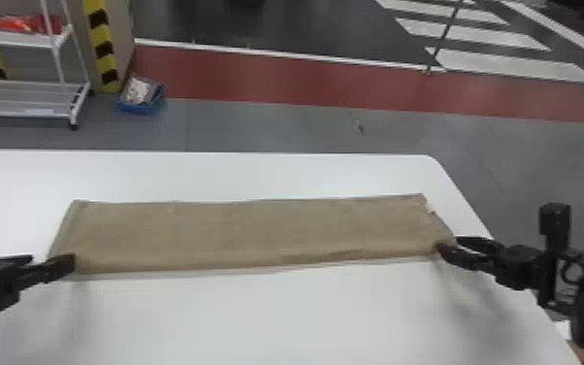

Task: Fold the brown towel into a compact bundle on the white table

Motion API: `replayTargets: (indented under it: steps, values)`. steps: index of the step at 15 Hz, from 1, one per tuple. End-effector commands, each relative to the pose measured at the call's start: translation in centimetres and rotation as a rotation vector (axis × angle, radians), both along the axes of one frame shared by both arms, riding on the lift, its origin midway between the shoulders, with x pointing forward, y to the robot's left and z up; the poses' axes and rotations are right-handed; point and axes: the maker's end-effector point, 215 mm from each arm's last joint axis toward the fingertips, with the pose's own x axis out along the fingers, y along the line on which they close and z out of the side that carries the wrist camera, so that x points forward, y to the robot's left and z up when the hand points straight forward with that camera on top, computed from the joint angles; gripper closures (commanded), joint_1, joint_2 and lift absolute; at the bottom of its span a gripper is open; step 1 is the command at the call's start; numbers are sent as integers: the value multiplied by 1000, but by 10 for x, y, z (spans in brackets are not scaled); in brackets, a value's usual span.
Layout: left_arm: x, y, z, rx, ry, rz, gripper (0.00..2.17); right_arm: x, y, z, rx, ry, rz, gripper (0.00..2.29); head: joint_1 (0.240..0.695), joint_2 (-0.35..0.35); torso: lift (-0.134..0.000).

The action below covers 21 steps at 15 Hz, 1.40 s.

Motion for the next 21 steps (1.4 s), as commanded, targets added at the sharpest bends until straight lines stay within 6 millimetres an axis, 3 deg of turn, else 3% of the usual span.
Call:
replayTargets:
  steps: [1,3,4,8,12,16,21]
  values:
    - [-8,-3,-4,-4,36,-11,910,0,2,0,0,0,5,677,695,-223,-124]
    - [-8,-2,-2,-3,31,-10,1622,1,3,2,2,-4,10,937,695,-227,-124]
    - [-9,-1,0,-1,28,-9,1831,2,4,4,1,-6,12,940,695,-226,-124]
    - [-10,-1,4,4,20,-9,1838,-1,4,6,15,-3,11,1025,695,-223,-124]
    - [-28,11,4,26,45,7,1838,-11,17,13,36,6,23,1025,695,-220,-124]
    - [-40,22,8,38,49,22,1838,-26,17,21,44,5,19,1025,695,-199,-124]
    - [-54,23,-1,36,78,23,1835,-45,17,18,52,6,22,1025,695,-200,-124]
